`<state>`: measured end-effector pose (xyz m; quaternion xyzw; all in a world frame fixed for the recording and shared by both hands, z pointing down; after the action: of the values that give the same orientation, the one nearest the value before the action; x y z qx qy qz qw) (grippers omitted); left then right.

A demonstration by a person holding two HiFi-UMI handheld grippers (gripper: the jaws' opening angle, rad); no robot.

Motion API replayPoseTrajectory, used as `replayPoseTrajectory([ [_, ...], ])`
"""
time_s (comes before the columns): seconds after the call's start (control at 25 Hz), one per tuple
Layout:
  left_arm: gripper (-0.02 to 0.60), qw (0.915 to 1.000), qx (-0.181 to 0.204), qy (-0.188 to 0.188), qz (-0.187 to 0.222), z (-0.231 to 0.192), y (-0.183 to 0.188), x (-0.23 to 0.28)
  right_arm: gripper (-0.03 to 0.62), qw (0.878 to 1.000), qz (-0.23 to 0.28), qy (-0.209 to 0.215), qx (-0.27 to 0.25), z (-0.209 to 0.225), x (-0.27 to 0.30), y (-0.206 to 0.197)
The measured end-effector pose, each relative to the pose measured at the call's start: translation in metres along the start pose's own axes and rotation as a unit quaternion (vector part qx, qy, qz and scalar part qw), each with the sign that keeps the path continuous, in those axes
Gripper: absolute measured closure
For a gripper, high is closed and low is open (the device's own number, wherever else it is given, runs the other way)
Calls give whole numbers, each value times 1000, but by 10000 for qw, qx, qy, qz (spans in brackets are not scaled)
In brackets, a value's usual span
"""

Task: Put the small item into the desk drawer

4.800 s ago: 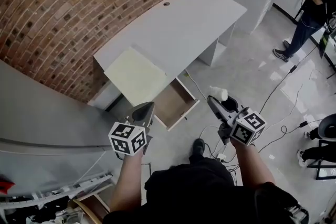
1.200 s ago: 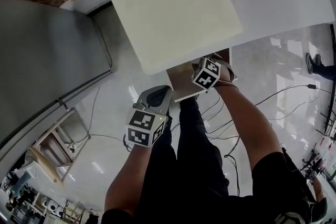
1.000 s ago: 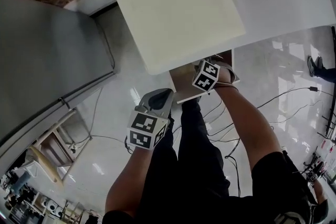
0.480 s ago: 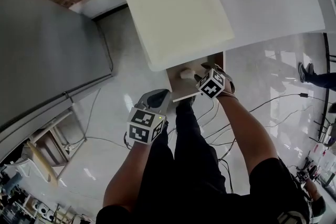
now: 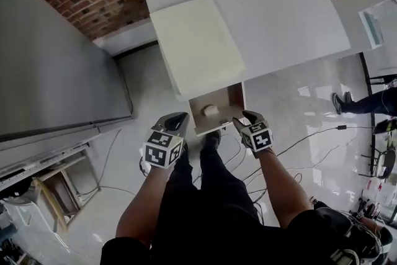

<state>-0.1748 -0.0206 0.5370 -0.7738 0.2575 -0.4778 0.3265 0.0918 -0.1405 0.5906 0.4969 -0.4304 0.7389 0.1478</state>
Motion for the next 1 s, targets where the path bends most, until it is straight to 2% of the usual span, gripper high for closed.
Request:
replayPoseTrajectory([
  [0.24, 571, 9993, 355, -136, 19, 11, 22, -28, 438, 9958, 775, -55, 478, -12, -66, 10],
  [0.44, 571, 9974, 618, -287, 253, 15, 46, -46, 477, 9876, 1343, -214, 781, -26, -112, 20],
  [0.64, 571, 9955, 743, -288, 509, 13, 65, -65, 506, 9723, 1971, -318, 1213, -41, -158, 27],
  [1.0, 571, 9923, 894, 10, 856, 1, 97, -85, 544, 9525, 2767, -524, 1161, -43, -229, 32],
])
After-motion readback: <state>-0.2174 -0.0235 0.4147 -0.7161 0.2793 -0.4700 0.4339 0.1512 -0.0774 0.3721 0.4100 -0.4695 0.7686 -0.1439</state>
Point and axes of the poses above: the fingertips, and each gripper's own axes: x forward along the fingers, z to its right, y out of its top, the point moved 10 cm from there along -x, backward along the fingers, and after that the axes turned 7 degrees about x, right-handed, at the moved point
